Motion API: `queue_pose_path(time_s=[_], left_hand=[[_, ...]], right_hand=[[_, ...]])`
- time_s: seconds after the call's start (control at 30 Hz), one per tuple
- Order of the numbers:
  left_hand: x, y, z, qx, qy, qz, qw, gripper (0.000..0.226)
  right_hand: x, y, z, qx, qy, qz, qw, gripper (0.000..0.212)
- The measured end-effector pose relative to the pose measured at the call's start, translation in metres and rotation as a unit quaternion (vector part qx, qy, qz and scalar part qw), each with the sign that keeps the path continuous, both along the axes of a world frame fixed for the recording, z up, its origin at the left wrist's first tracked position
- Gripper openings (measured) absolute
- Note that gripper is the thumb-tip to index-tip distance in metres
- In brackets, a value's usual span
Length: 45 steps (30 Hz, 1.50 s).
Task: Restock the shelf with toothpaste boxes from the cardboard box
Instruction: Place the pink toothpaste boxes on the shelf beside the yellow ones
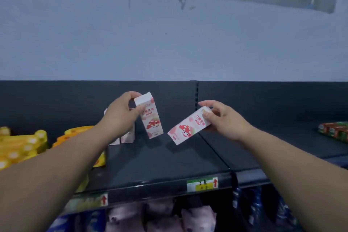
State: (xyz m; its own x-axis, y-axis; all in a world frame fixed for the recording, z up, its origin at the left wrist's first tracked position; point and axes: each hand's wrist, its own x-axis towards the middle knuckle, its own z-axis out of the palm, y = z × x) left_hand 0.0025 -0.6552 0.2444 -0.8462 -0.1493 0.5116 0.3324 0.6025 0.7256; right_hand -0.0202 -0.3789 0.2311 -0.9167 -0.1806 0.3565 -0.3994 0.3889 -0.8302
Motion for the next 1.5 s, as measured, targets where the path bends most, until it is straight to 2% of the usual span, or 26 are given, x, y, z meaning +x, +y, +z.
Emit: queue_pose_path(time_s=[0.2, 0.4, 0.83, 1.1, 1.17, 1.3, 1.5], left_hand=[[-0.032, -0.075, -0.010, -0.036, -0.063, 0.019, 0.997, 0.024], [-0.049, -0.110, -0.021, -0.066, -0.090, 0.037, 0.993, 0.029], [-0.075, -0.136, -0.035, -0.059, -0.136, 0.027, 0.989, 0.043], [-0.090, -0.141, -0.043, -0.061, -0.144, 0.015, 0.988, 0.043], [-0.092, -0.142, -0.044, -0.073, -0.129, 0.020, 0.989, 0.045], [-0.093, -0.139, -0.042, -0.120, -0.041, 0.080, 0.989, 0.047], [-0.080, -0.115, -0.032, -0.136, 0.100, 0.105, 0.980, 0.033]], right_hand=[[-0.047, -0.088, -0.001, 0.079, 0.001, 0.042, 0.996, 0.026], [-0.084, -0.142, -0.007, 0.158, 0.002, 0.065, 0.985, 0.027], [-0.124, -0.200, 0.006, 0.304, 0.018, 0.117, 0.945, 0.033], [-0.135, -0.215, 0.002, 0.336, 0.026, 0.106, 0.935, 0.037], [-0.137, -0.214, -0.001, 0.329, 0.030, 0.100, 0.939, 0.045], [-0.133, -0.204, -0.004, 0.326, 0.040, 0.066, 0.942, 0.067], [-0.116, -0.170, -0.009, 0.316, 0.025, 0.032, 0.948, 0.072]])
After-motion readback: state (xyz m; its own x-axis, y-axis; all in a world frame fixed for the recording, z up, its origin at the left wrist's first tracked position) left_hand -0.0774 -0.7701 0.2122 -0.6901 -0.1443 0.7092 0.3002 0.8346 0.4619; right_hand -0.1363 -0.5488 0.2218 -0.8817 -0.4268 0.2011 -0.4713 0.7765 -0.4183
